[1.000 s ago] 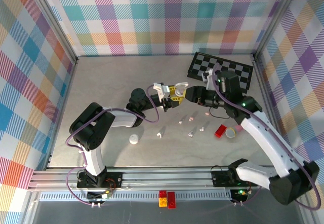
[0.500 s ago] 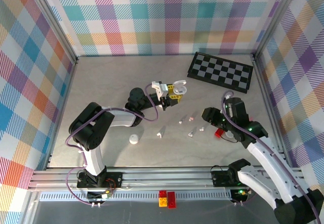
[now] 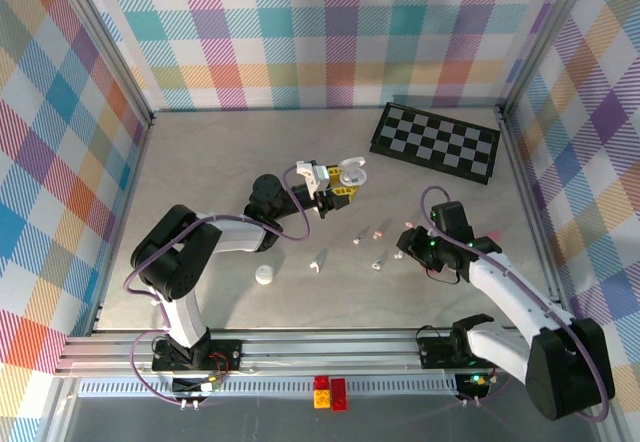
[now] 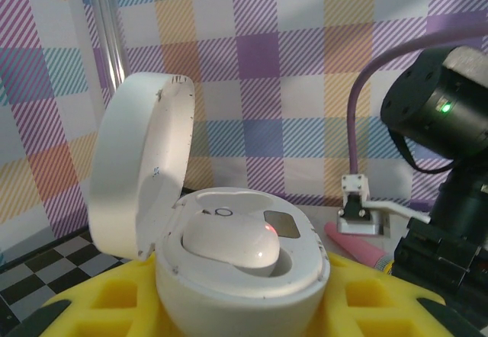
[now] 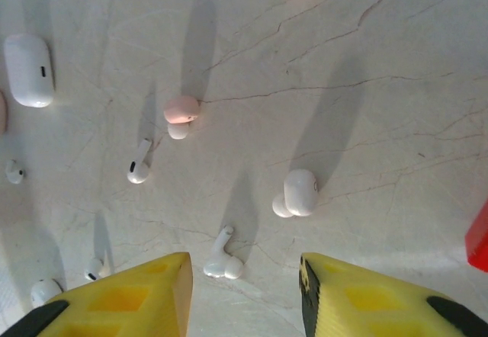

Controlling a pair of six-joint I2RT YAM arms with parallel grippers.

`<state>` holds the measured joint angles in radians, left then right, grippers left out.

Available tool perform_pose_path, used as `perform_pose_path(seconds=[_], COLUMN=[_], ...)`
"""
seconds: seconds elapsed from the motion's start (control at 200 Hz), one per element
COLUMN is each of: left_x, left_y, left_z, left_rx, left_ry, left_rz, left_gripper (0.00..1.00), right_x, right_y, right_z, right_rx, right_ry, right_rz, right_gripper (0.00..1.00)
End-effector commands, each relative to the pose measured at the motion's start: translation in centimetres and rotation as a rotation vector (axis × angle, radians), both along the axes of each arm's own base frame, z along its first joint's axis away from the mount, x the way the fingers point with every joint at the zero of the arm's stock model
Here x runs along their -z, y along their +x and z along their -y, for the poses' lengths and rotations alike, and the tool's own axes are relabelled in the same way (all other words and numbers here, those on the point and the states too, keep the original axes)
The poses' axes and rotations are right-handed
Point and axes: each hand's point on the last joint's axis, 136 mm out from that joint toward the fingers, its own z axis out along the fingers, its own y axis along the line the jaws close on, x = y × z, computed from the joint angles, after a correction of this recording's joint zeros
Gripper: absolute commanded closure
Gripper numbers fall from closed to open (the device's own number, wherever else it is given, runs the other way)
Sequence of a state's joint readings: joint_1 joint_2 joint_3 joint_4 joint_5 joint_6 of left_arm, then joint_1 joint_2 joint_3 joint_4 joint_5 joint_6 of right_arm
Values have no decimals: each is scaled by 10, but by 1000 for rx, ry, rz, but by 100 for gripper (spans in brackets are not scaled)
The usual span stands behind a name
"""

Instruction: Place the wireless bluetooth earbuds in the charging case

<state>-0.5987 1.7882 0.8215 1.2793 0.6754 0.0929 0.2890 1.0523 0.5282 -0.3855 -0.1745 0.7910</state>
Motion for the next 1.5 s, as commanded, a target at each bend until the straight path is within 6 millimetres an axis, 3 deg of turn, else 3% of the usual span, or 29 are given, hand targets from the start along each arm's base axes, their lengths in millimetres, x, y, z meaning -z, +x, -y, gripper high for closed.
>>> perform_pose_path(seconds=[0.0, 0.4, 0.69, 0.845, 1.095, 1.495], left_x=[-23, -24, -25, -26, -25, -21], left_y=[-8, -10, -10, -11, -11, -10], left_z=[-7, -8, -8, -9, -9, -9], left_rx=[14, 13, 20, 19, 21, 19], left_ry=[-42, -42, -43, -44, -43, -36], left_rz=[58, 59, 60, 60, 59, 52], left_gripper=[64, 64, 64, 64, 64, 64], right_x=[10, 41, 51, 53, 55, 49], right_y=[6, 11, 15, 16, 15, 17], right_z=[-4, -8, -12, -12, -12, -8], right_rx=[-30, -28, -56, -61, -59, -83], right_ry=[6, 28, 41, 41, 43, 3], right_rz=[1, -58, -59, -56, -59, -30], right_gripper=[61, 63, 62, 63, 77, 79])
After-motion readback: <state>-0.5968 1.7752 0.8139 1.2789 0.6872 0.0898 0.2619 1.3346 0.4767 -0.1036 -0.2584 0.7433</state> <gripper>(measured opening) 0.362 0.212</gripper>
